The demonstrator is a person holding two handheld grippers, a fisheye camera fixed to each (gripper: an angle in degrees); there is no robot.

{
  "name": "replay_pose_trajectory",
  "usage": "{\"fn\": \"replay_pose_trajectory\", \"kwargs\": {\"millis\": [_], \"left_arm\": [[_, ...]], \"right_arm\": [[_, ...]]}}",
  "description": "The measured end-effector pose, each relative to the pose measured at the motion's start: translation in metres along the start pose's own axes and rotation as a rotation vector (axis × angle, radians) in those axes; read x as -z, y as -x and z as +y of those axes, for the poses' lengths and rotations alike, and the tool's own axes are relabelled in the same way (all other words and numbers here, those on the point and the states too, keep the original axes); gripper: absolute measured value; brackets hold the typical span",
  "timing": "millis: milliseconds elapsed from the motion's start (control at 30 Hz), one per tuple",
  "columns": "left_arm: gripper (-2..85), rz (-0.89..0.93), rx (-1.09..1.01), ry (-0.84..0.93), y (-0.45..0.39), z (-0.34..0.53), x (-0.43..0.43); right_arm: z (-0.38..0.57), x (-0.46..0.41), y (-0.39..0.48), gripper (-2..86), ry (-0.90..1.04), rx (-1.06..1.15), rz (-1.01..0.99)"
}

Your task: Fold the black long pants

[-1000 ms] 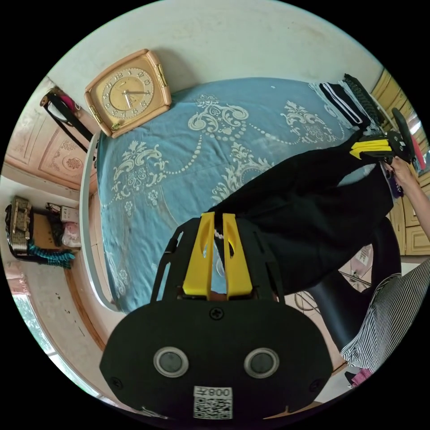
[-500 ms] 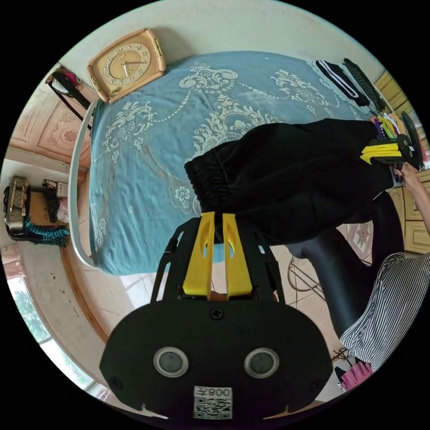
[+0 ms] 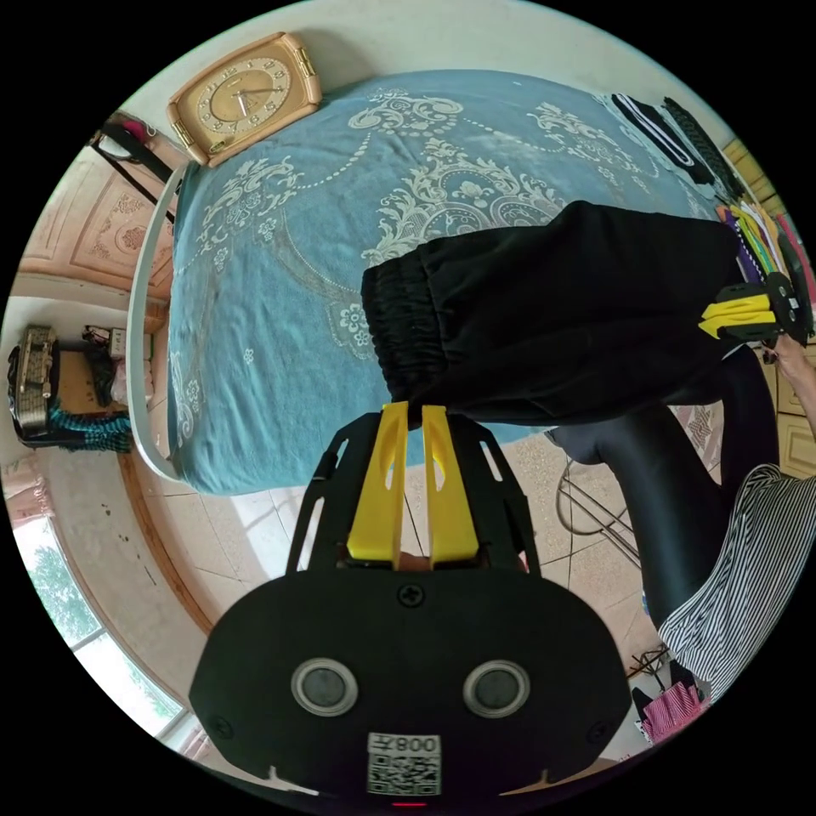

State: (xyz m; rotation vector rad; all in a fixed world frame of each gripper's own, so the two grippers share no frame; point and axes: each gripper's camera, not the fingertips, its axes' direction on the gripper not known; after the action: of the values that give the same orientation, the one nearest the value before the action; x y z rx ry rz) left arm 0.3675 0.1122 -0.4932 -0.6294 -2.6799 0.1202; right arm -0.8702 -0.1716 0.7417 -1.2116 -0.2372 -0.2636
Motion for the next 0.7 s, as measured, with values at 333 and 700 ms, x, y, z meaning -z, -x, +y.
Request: {"fn": "replay_pose_trajectory", "kwargs": {"millis": [333, 700], "left_arm": [[0.6, -0.032, -0.04, 0.052, -0.017, 0.018, -0.015], [0.6, -0.016, 0.001, 0.074, -0.022, 0.049, -0.027]], "right_arm": [[0.002, -0.045, 0.018, 0.7, 0.04, 0.009, -0.018], [0.013, -0.094, 0.038, 0.7, 0.051, 0.05, -0.077]]}}
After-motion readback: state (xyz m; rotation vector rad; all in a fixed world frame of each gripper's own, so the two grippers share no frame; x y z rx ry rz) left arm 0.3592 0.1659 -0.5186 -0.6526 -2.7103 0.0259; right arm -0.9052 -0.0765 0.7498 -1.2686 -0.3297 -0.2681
